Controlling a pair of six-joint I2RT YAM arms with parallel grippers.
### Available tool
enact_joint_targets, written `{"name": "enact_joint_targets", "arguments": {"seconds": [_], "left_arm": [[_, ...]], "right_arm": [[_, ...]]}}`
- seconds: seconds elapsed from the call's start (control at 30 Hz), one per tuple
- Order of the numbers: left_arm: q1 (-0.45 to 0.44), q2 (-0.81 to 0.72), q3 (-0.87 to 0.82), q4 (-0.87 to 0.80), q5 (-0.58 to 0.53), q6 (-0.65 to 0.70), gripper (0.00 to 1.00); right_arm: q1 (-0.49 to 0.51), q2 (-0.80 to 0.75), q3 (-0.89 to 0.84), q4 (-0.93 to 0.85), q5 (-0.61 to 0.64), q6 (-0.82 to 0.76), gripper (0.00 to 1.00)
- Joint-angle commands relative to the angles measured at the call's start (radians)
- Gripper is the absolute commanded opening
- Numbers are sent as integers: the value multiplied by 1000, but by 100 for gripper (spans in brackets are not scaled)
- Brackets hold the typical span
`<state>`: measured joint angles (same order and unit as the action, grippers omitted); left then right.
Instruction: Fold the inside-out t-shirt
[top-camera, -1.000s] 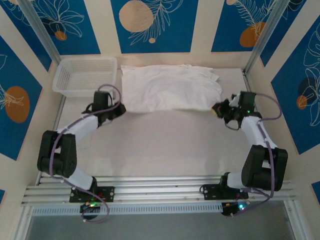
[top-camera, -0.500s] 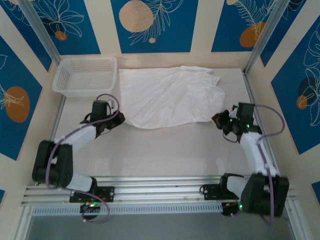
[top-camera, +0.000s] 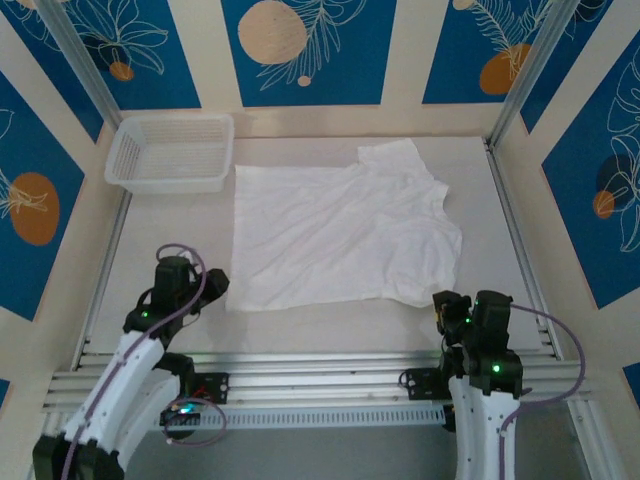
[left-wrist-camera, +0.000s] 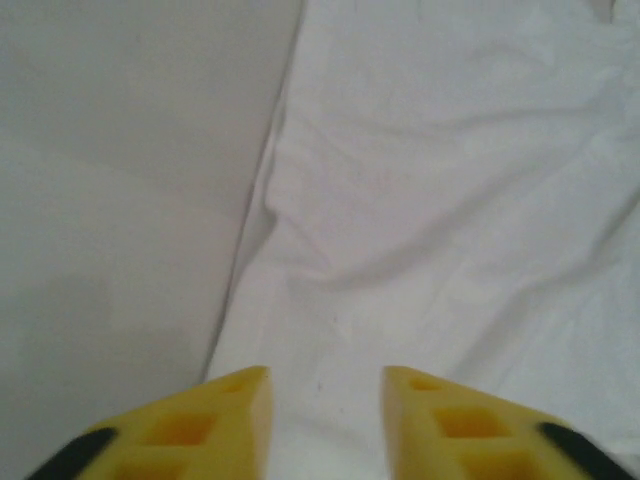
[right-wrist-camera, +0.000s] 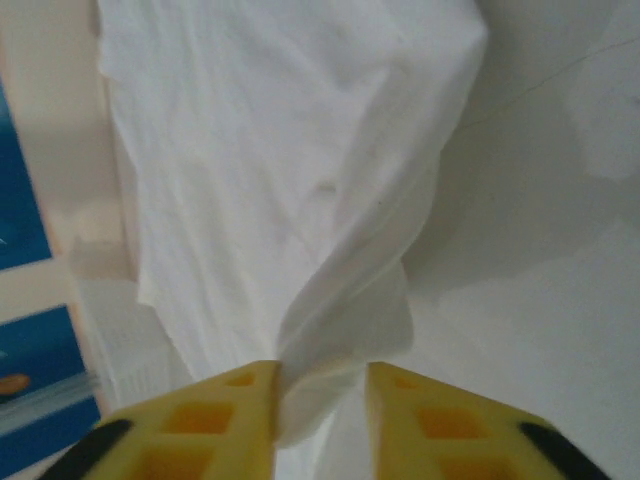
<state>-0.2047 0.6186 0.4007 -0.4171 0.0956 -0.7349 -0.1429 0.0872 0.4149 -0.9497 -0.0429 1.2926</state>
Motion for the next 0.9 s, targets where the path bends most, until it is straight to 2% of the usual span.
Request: {"name": "enact_joint_targets", "arguments": {"seconds": [0.0, 0.03, 0.07, 0.13, 0.27, 0.37, 0.43, 0.47, 0.53, 0.6, 0.67, 0.7, 0.77, 0.8, 0.83, 0.87], "left_arm": [[-6, -36, 53, -16, -89, -26, 44], [-7, 0, 88, 7, -76, -16, 44], [-10, 51, 130, 29, -55, 2, 44], [-27, 182, 224, 58, -6, 47, 43], [-119, 426, 375, 89, -6, 123, 39], [-136, 535, 413, 131, 13, 111, 36], [-141, 563, 410, 157, 6, 93, 36], [-143, 576, 404, 172, 0, 85, 36], [-146, 622, 409, 185, 4, 77, 35], [-155, 700, 452, 173, 29, 89, 31], [-180, 797, 523, 145, 45, 109, 23], [-190, 842, 556, 133, 47, 111, 18], [-200, 934, 603, 129, 31, 92, 1], [-197, 972, 619, 125, 11, 76, 0], [-196, 1010, 638, 124, -23, 68, 0], [-194, 1047, 656, 121, -56, 66, 0]], "right_arm": [[8, 22, 75, 65, 69, -33, 48], [8, 64, 92, 151, 60, -83, 55], [7, 111, 108, 222, 44, -125, 56], [8, 272, 166, 354, -30, -227, 56], [22, 551, 311, 395, -121, -331, 54], [17, 568, 363, 349, -63, -332, 49], [8, 500, 369, 325, 11, -323, 50], [1, 468, 363, 322, 41, -315, 55], [-25, 487, 365, 340, -15, -337, 56], [-45, 645, 402, 328, -173, -369, 55], [-31, 880, 476, 294, -300, -431, 46], [-15, 969, 508, 274, -300, -455, 45], [9, 1134, 556, 264, -254, -474, 37], [8, 1193, 568, 276, -240, -467, 31], [5, 1259, 581, 300, -234, -465, 20], [1, 1318, 601, 309, -225, -456, 16]]}}
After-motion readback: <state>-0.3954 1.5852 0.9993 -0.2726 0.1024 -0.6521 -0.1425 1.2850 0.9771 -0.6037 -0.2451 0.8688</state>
